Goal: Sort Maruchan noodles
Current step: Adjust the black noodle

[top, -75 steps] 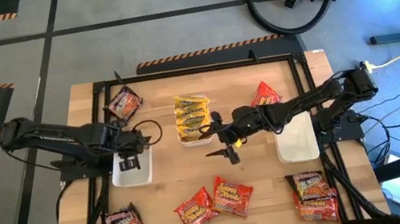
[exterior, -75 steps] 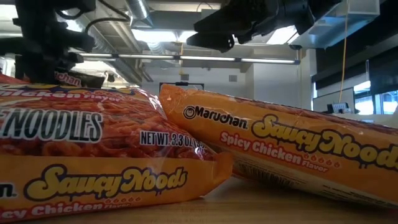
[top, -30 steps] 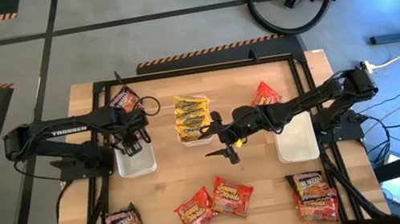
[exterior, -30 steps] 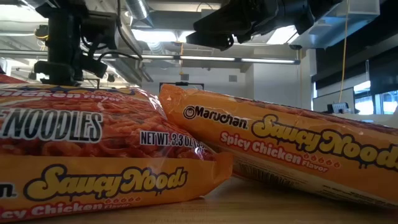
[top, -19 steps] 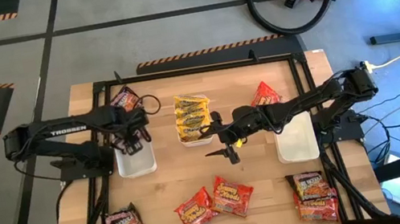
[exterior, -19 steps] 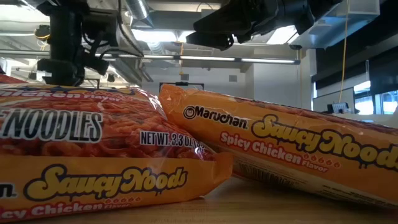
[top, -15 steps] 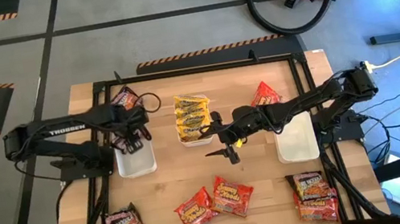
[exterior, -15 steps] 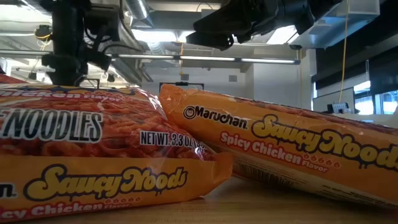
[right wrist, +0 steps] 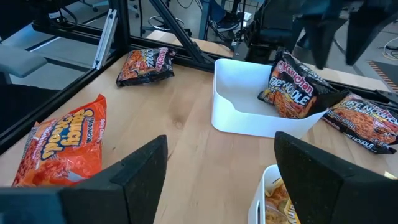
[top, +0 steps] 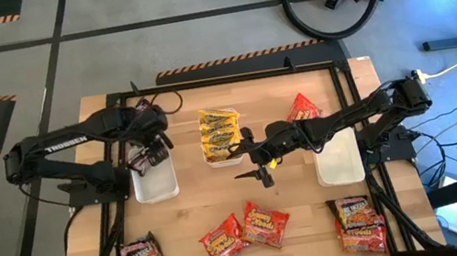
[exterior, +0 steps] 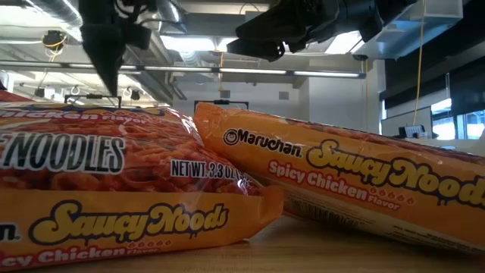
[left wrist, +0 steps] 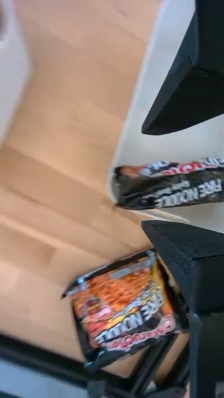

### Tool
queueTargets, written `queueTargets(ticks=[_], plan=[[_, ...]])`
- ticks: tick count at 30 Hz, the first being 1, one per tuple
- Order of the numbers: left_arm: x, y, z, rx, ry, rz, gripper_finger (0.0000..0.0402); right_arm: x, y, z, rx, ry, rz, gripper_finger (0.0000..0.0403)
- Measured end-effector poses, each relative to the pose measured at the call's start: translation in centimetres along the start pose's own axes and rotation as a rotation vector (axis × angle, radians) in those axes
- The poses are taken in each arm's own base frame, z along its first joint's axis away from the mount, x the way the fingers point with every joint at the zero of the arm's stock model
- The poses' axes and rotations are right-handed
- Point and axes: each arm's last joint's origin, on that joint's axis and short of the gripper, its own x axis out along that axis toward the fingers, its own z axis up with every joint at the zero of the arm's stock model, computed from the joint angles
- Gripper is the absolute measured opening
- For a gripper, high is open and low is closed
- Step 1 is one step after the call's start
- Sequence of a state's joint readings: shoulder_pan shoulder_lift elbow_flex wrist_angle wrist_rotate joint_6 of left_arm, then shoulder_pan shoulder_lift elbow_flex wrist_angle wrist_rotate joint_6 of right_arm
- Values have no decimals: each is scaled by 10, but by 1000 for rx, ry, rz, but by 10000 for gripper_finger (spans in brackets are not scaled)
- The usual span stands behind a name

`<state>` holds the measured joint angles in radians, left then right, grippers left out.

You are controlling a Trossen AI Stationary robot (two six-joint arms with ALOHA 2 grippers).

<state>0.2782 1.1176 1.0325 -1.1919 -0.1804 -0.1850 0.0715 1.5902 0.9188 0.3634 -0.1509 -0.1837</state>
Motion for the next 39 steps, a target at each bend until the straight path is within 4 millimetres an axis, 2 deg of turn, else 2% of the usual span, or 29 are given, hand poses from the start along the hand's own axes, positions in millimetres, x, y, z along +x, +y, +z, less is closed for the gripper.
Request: queueTargets(ticks=[7,16,20,24,30,39], plan=[[-5,-1,5,-36,-38,-61,263,0,0,0,3,2,-11,271],[-8,-16,1,-116,58,-353,272,0,0,-2,2,28,-6,271],[-13,-31,-11,-189,237,-534,272,0,0,-4,2,45,-3,271],[-25,-49,-27,-243,360,-596,271,0,1,-6,5,64,0,271],[-40,-73,-52,-284,423,-532,271,0,1,-7,6,72,2,271],[-57,-107,-93,-240,377,-420,271,0,1,-6,52,67,0,271]])
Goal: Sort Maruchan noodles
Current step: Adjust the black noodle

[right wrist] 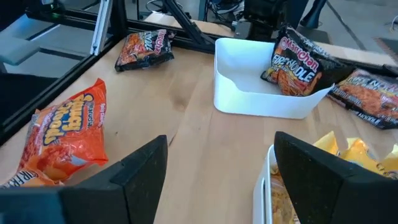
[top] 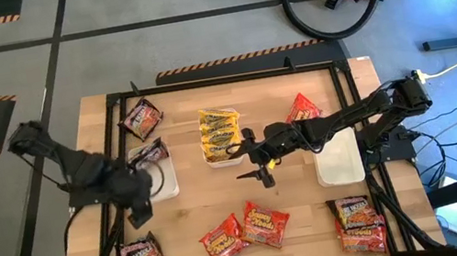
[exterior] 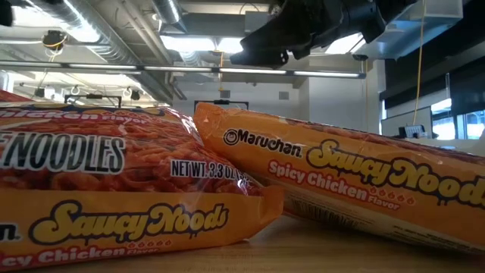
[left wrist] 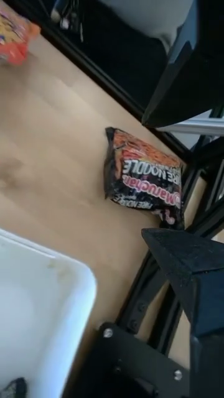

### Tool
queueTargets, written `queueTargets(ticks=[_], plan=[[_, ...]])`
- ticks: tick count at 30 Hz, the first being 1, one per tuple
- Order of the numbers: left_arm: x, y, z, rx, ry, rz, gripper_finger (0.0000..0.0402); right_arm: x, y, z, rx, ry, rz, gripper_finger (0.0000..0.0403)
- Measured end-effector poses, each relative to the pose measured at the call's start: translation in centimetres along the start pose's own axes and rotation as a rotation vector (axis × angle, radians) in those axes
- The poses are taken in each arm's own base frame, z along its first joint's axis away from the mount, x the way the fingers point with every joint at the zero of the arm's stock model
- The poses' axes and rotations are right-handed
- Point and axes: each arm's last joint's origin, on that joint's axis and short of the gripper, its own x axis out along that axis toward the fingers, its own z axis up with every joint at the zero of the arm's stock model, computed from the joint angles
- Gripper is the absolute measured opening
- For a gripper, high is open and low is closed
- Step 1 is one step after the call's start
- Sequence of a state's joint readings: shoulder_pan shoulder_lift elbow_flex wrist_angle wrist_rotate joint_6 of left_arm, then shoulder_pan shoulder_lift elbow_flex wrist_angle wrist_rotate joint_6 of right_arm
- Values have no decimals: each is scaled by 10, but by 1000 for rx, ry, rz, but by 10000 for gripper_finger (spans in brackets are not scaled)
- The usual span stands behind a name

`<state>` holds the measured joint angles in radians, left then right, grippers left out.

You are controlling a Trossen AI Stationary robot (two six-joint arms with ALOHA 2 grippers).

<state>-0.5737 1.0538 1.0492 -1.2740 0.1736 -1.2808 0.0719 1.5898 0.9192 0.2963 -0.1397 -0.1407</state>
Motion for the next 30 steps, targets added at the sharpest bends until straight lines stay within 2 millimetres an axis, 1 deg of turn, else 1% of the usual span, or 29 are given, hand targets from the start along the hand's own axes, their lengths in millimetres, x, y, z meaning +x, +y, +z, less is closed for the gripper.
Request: queueTargets(ticks=[5,10,13,18,26,30], plan=[[16,-6,-20,-19,20,3,271,0,1,2,47,-22,10,271],[44,-9,-33,-38,48,-55,271,1,11,3,50,-20,37,271],[63,-4,-38,-40,69,-50,271,3,20,5,38,-40,59,271],[90,11,-40,-57,115,-8,271,12,30,3,27,-65,85,271],[117,29,-40,-59,186,16,271,29,31,-9,48,-78,77,271],[132,35,-39,-45,195,-27,271,32,31,-12,65,-91,79,271]])
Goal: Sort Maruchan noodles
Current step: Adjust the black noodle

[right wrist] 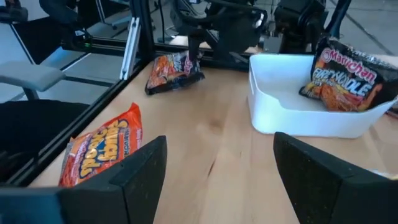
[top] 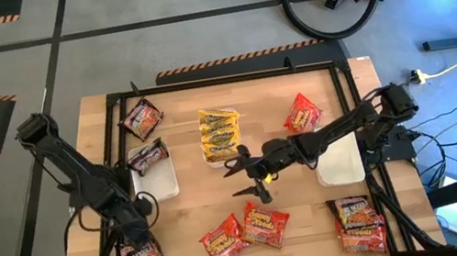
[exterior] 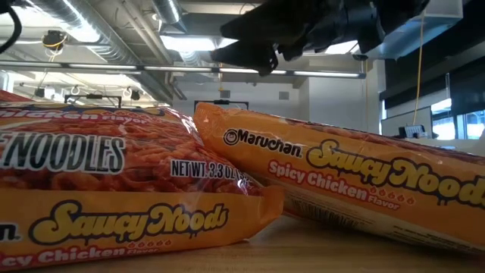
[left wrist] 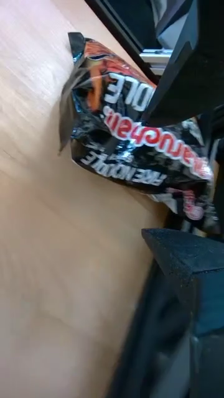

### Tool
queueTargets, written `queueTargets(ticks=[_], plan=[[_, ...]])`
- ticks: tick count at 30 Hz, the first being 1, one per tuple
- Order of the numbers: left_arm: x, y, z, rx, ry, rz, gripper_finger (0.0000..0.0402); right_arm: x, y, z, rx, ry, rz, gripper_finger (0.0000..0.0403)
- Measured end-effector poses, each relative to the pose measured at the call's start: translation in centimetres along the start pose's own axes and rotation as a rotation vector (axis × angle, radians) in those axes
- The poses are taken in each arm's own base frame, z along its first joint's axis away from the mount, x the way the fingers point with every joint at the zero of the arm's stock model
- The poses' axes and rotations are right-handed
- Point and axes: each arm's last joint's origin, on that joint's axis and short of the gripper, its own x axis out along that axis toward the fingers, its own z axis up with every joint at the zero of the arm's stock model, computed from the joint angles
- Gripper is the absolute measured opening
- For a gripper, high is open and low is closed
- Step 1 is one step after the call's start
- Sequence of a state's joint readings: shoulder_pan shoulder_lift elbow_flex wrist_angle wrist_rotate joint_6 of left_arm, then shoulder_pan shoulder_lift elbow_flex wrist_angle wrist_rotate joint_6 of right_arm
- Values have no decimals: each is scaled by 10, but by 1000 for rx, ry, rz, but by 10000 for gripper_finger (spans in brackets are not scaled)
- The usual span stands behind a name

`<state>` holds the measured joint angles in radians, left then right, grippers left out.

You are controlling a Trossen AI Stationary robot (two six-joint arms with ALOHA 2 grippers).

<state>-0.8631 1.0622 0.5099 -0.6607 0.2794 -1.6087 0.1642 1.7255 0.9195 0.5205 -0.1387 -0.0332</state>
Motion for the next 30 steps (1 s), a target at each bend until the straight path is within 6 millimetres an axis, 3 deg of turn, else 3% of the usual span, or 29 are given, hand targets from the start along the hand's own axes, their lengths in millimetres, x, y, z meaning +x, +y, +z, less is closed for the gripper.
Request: queueTargets(ticks=[13,23,30], plan=[[28,12,8,70,11,-174,271,1,0,-2,29,5,4,271],[31,10,5,110,16,-219,231,1,0,-2,30,5,3,271],[31,10,5,107,9,-216,226,1,0,-2,29,5,1,271]])
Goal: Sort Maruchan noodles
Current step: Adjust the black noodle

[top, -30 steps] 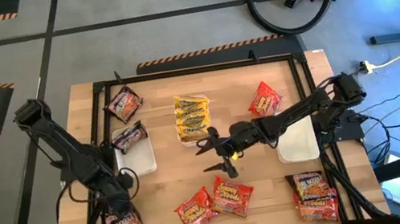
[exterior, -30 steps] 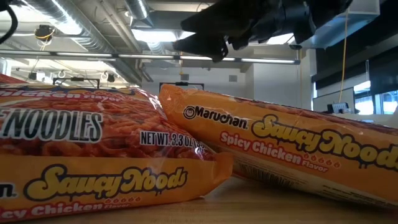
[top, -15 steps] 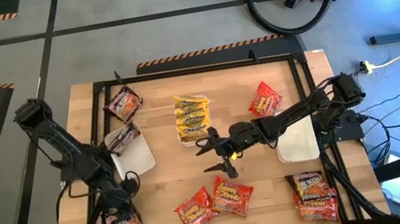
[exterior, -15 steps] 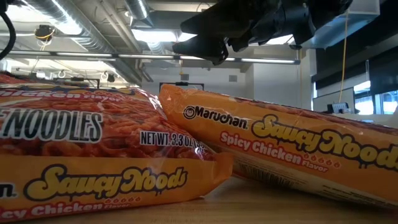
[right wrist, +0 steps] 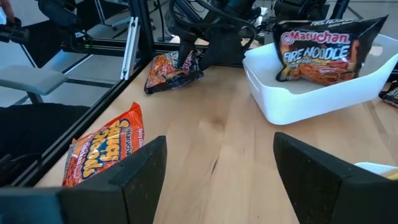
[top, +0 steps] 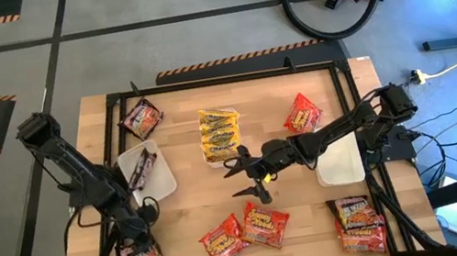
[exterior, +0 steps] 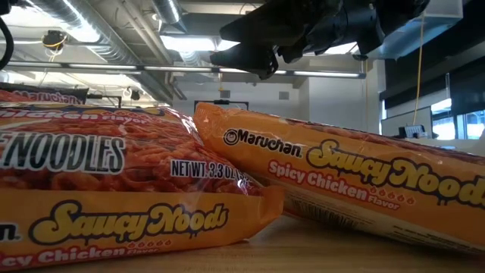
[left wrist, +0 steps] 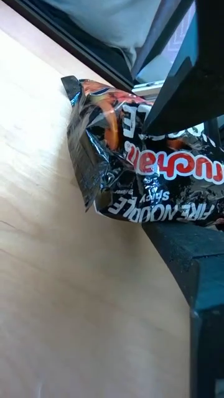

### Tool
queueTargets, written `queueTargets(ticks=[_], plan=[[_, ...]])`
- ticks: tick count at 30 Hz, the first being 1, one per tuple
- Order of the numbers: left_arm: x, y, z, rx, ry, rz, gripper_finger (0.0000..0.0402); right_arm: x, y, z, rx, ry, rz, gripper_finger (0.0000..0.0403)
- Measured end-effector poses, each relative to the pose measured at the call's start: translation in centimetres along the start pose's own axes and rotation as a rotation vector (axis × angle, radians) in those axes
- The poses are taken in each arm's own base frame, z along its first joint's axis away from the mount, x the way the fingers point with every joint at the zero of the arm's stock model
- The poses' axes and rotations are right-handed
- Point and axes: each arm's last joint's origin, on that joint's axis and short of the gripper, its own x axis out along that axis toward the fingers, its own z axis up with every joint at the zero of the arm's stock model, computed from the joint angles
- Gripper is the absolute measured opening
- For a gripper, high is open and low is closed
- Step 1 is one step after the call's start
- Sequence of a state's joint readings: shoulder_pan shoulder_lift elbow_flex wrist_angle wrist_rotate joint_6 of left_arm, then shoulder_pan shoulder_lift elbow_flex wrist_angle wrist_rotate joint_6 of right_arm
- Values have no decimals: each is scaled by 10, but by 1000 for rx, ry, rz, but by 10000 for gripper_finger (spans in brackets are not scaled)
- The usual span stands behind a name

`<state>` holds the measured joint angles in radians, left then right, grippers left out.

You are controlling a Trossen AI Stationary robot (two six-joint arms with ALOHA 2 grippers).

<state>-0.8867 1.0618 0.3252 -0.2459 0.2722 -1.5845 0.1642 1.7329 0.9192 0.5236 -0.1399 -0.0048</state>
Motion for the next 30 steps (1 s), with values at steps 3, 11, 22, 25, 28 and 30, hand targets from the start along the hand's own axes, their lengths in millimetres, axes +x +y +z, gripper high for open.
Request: queueTargets(ticks=[3,11,22,25,28,30], plan=[[0,0,0,-1,-1,1,226,0,0,0,0,0,0,271],[-2,1,2,5,-69,-1,226,0,0,0,0,0,-1,271],[-10,2,6,-13,-132,-16,226,0,0,0,-1,-2,-1,271],[-11,2,6,-10,-99,-29,226,0,0,0,-1,-2,-2,271],[-13,1,4,-17,-67,-49,226,0,0,0,-1,-2,-2,271],[-16,0,3,-29,-57,-65,226,0,0,0,-1,-2,-2,271]])
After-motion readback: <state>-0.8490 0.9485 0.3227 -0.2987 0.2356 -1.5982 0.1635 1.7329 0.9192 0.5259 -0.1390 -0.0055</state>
